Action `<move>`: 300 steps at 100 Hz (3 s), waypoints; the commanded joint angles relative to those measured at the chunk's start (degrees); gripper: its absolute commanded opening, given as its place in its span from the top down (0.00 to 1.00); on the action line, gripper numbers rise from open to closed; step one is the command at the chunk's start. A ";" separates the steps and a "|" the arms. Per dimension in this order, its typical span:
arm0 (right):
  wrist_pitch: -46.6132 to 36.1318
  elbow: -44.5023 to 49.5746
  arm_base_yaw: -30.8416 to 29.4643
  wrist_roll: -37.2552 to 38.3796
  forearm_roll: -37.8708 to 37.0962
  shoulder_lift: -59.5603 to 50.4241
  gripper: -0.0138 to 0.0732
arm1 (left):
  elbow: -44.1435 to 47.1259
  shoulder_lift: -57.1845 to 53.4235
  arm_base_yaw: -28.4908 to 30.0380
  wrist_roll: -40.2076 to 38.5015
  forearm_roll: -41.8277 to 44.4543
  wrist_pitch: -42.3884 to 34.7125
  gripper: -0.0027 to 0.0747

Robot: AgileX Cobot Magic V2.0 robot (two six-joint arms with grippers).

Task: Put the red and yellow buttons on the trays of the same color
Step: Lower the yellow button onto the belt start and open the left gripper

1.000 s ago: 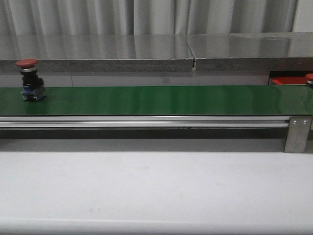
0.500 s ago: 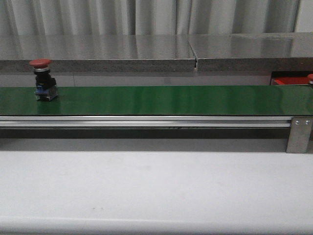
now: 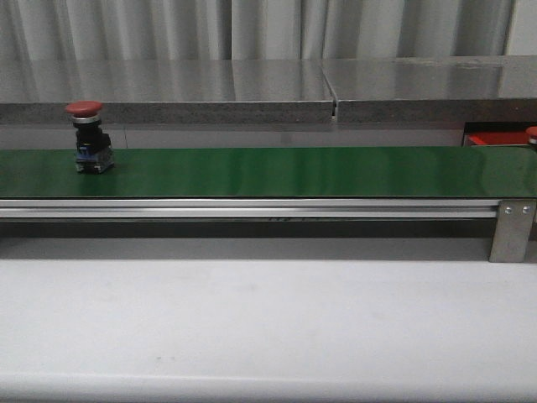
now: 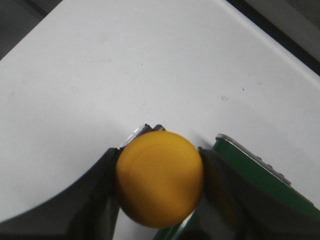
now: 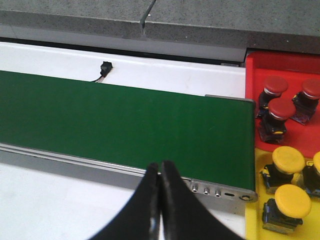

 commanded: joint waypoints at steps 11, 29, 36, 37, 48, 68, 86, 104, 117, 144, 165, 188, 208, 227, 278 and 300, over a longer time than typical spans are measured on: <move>-2.64 -1.45 0.09 -0.60 1.46 -0.32 0.98 | 9.59 -11.09 -1.38 0.97 -0.38 -7.33 0.81; -2.64 -1.45 0.09 -0.60 1.46 -0.32 0.98 | 15.72 -14.75 -3.36 1.08 -0.38 -10.15 0.81; -2.64 -1.45 0.09 -0.60 1.46 -0.32 0.98 | 16.05 -14.75 -4.41 1.08 -0.38 -10.15 0.81; -2.64 -1.45 0.09 -0.60 1.46 -0.32 0.98 | 16.05 -14.75 -4.67 1.08 -0.38 -10.15 0.81; -2.64 -1.45 0.09 -0.60 1.46 -0.32 0.98 | 16.09 -14.45 -6.63 1.53 -0.28 -10.98 0.81; -2.64 -1.45 0.09 -0.60 1.46 -0.32 0.98 | 16.09 -13.65 -9.29 1.95 -0.28 -11.77 0.81; -2.64 -1.45 0.09 -0.60 1.46 -0.32 0.98 | 15.97 -10.94 -10.22 1.95 -0.81 -11.20 0.81; -2.64 -1.45 0.09 -0.60 1.46 -0.32 0.98 | 15.97 -8.95 -10.22 1.95 -2.63 -10.21 0.71; -2.64 -1.45 0.09 -0.60 1.46 -0.32 0.98 | 15.97 -8.82 -10.22 2.52 -3.19 -10.39 0.44; -2.64 -1.45 0.09 -0.60 1.46 -0.32 0.98 | 15.77 -10.17 -10.27 2.52 -3.19 -10.75 0.27; -2.64 -1.45 0.09 -0.60 1.46 -0.32 0.98 | 15.87 -14.88 -10.88 7.41 -3.19 -10.20 0.45; -2.85 -1.45 0.09 -0.60 1.46 -0.32 0.98 | 17.35 -21.01 -14.49 13.50 -3.19 -8.49 0.99; -3.34 -1.45 0.09 -0.60 1.46 -0.32 0.98 | 21.84 -26.74 -18.39 15.64 -2.97 -9.35 0.99; -3.34 -1.45 0.09 -0.60 1.46 -0.32 0.98 | 27.08 -32.46 -22.59 17.11 -2.97 -10.99 0.99; -3.28 -1.45 0.09 -0.55 1.46 -0.32 0.98 | 42.31 -50.28 -31.24 17.11 -3.10 -17.60 0.99; -1.92 -1.45 0.09 -0.55 1.46 -0.32 0.98 | 49.52 -59.25 -31.24 17.11 -3.10 -17.88 0.99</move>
